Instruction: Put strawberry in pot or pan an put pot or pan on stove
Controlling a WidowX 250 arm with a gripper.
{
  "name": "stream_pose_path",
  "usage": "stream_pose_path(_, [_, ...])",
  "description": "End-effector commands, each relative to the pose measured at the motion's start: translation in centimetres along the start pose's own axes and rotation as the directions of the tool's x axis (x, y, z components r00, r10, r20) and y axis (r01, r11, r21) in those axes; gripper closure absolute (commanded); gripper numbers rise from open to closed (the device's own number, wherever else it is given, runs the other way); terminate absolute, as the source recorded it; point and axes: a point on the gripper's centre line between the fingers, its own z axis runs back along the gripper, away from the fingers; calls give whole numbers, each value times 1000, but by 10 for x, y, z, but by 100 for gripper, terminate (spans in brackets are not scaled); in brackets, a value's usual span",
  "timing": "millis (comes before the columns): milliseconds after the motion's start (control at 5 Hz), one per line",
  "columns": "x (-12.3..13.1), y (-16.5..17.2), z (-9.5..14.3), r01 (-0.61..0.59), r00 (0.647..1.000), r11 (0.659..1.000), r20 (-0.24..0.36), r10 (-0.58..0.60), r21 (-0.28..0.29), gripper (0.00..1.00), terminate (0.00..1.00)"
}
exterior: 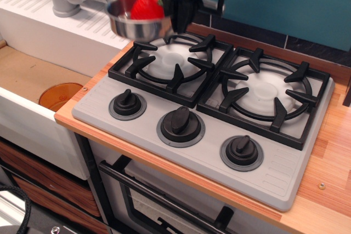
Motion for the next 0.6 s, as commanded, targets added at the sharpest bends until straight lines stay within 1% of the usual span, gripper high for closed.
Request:
stream_pose_path(0, [18, -37, 68, -108, 994, 994, -11, 108, 33, 100, 0])
stream_pose_path(200, [20, -65, 71, -166, 986, 985, -28, 167, 38, 100, 0])
stream_pose_path(400, [20, -87, 60, -197, 980, 980, -6, 197, 33, 100, 0])
